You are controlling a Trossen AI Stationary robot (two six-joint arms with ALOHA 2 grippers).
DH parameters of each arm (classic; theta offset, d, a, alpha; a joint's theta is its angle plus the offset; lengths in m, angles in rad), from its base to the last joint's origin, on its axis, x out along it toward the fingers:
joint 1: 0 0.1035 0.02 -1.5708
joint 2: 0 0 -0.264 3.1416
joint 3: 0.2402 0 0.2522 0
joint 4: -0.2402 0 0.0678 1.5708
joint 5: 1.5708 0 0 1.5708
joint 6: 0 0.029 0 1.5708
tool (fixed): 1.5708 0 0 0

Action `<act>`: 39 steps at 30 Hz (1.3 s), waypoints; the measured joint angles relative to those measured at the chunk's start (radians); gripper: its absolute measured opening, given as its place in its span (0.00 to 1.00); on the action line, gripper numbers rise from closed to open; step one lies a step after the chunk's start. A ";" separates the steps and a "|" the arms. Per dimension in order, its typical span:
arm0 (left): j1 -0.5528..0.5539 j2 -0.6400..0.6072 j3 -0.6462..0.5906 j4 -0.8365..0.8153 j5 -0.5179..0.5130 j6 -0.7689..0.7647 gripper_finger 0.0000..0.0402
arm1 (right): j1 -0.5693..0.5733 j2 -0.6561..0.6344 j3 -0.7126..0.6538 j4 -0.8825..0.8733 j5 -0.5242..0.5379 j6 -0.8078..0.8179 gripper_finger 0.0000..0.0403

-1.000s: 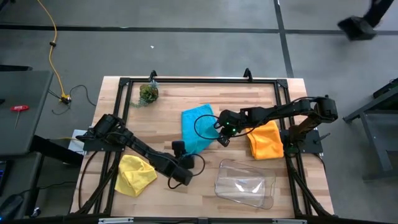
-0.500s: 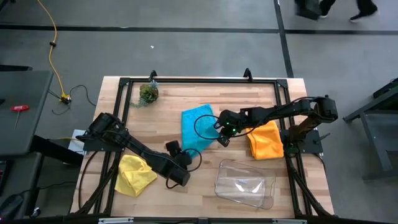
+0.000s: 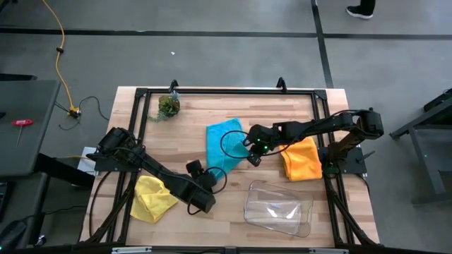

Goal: Fold microfiber towels
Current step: Fold the blue cloth

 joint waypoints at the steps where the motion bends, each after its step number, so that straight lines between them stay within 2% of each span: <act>1: 0.000 0.000 0.000 0.003 0.003 0.000 0.45 | 0.000 0.000 0.000 0.000 0.000 -0.002 0.00; 12: 0.000 -0.006 0.000 0.046 -0.012 -0.010 0.24 | 0.000 0.000 0.000 0.000 0.000 -0.002 0.00; 26: 0.000 -0.006 0.000 0.084 -0.029 -0.007 0.21 | 0.000 0.000 0.000 0.000 0.000 -0.002 0.00; 28: 0.000 -0.006 0.000 0.084 -0.033 -0.001 0.16 | 0.000 0.000 0.000 0.000 0.000 -0.002 0.00; 31: 0.001 -0.007 0.000 0.083 -0.024 0.027 0.04 | 0.000 0.000 0.000 0.000 0.000 -0.002 0.00; 33: 0.002 -0.027 0.000 0.067 -0.023 0.031 0.02 | 0.000 0.000 0.000 0.000 0.000 -0.004 0.00; 36: 0.016 -0.084 0.000 0.012 -0.062 0.034 0.01 | 0.000 -0.022 -0.001 -0.008 -0.005 -0.007 0.00; 39: 0.039 -0.182 0.000 -0.076 -0.170 0.027 0.01 | -0.001 -0.077 -0.001 -0.008 -0.020 -0.010 0.00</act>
